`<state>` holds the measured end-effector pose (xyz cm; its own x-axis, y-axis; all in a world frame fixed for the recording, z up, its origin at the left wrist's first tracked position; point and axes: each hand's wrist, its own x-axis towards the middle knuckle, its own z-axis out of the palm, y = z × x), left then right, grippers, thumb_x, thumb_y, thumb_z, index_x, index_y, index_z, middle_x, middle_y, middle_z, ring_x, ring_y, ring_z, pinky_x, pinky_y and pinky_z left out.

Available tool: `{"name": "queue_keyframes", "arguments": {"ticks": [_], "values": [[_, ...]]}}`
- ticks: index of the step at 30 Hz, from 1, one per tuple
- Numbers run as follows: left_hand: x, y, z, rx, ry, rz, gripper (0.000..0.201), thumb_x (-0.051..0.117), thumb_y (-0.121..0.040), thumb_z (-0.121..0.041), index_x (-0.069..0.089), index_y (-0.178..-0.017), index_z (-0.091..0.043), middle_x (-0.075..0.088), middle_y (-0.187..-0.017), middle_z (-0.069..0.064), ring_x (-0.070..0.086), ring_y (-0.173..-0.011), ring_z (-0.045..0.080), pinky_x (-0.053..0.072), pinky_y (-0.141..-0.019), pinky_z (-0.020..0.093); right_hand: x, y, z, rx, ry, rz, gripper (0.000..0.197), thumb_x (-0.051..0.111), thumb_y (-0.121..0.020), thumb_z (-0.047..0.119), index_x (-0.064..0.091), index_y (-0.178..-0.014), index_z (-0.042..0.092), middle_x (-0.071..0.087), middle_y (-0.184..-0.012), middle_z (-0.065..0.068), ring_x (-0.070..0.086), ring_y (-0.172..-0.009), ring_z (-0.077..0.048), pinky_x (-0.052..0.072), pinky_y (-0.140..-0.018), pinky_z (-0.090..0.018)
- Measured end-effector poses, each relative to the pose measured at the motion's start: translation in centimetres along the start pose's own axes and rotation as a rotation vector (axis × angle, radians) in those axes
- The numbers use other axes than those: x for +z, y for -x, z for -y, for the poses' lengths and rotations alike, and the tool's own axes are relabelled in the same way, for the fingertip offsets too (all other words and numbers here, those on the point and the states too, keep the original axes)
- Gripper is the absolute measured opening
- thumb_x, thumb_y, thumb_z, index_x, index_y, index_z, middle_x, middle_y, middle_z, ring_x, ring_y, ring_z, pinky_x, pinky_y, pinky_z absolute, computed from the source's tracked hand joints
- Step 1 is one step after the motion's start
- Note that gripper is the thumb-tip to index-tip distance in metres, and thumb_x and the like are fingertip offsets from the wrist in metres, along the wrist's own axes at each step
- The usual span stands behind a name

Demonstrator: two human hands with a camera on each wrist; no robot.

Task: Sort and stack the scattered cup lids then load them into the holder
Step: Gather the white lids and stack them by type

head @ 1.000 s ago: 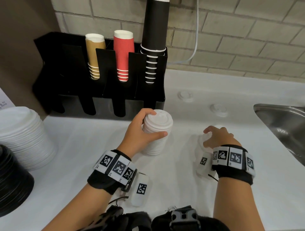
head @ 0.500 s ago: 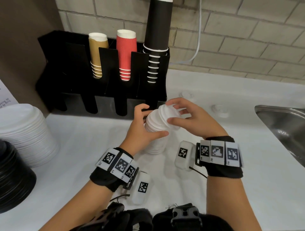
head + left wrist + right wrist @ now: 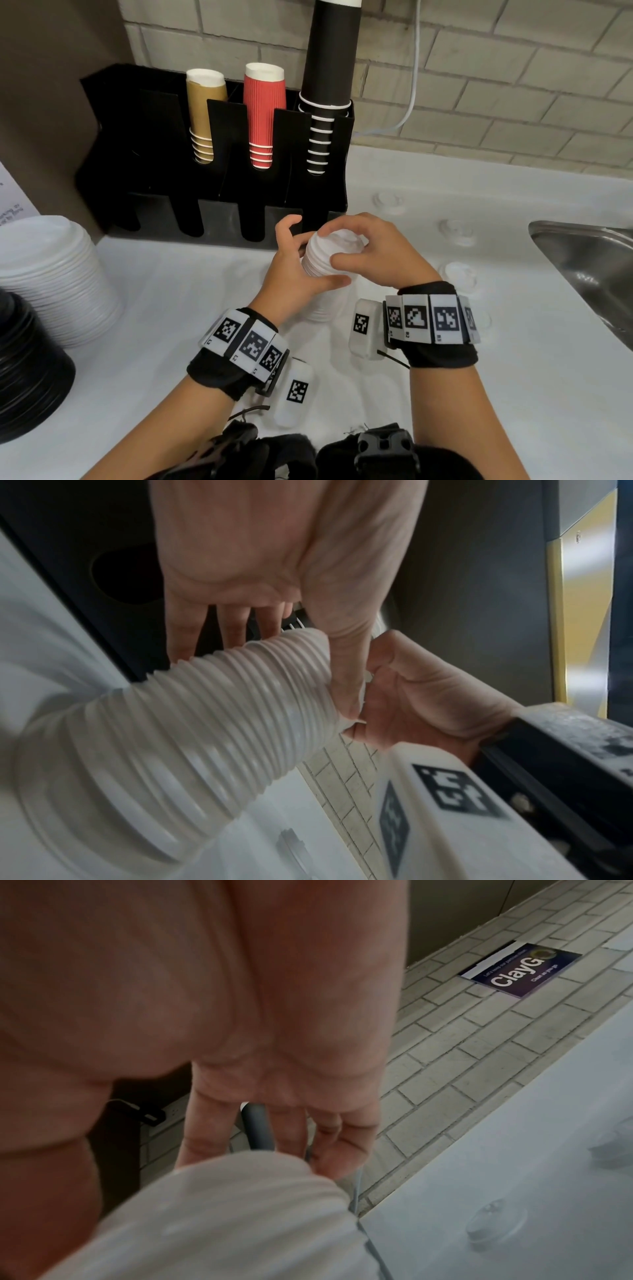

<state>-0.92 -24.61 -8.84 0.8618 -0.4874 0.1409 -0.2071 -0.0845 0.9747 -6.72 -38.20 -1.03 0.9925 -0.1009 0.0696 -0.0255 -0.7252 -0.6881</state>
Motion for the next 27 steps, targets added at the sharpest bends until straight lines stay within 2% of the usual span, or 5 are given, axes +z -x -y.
{"name": "queue_keyframes", "arguments": {"ticks": [8,12,17,21,27], "values": [[-0.3,0.3,-0.4,0.044,0.013,0.019,0.092,0.089,-0.066,-0.013,0.032,-0.135,-0.034,0.057,-0.123,-0.006,0.057,-0.109,0.000,0.050,-0.088,0.021,0.0,0.2,-1.4,0.033,-0.057,-0.001,0.054,0.079,-0.072,0.035,0.052,-0.119,0.045,0.047,-0.120,0.005,0.044,-0.118,-0.016,0.037,-0.095,-0.028],[-0.5,0.5,-0.8,0.069,-0.018,0.047,0.058,0.087,-0.069,-0.013,0.050,-0.112,-0.024,0.055,-0.116,-0.013,0.054,-0.110,0.009,0.050,-0.086,0.031,-2.1,1.2,-4.3,0.362,0.053,-0.181,0.055,0.068,-0.077,0.056,0.049,-0.124,0.036,0.042,-0.132,-0.003,0.036,-0.129,-0.023,0.035,-0.107,-0.042],[-0.4,0.5,-1.0,0.066,-0.014,0.046,0.055,0.086,-0.070,-0.013,0.051,-0.110,-0.023,0.054,-0.117,-0.011,0.053,-0.112,0.013,0.049,-0.089,0.036,-4.8,3.9,-7.9,0.953,0.436,-0.036,0.059,0.065,-0.085,0.046,0.048,-0.133,0.018,0.039,-0.138,-0.014,0.033,-0.129,-0.039,0.037,-0.101,-0.047],[-0.2,0.5,-1.2,0.059,-0.017,0.030,0.055,0.086,-0.070,-0.014,0.051,-0.112,-0.019,0.054,-0.119,-0.007,0.053,-0.112,0.014,0.048,-0.091,0.037,-4.6,5.2,-9.2,1.024,0.480,0.012,0.051,0.066,-0.086,0.031,0.051,-0.128,0.005,0.051,-0.128,-0.019,0.051,-0.116,-0.035,0.042,-0.099,-0.040],[-0.1,0.5,-1.3,0.051,-0.001,0.017,0.051,0.085,-0.073,-0.017,0.051,-0.111,-0.019,0.055,-0.120,-0.005,0.053,-0.112,0.014,0.048,-0.093,0.039,-4.2,5.7,-9.5,1.039,0.475,-0.018,0.047,0.060,-0.091,0.015,0.044,-0.134,0.010,0.044,-0.131,-0.022,0.045,-0.121,-0.040,0.042,-0.101,-0.044]]}}
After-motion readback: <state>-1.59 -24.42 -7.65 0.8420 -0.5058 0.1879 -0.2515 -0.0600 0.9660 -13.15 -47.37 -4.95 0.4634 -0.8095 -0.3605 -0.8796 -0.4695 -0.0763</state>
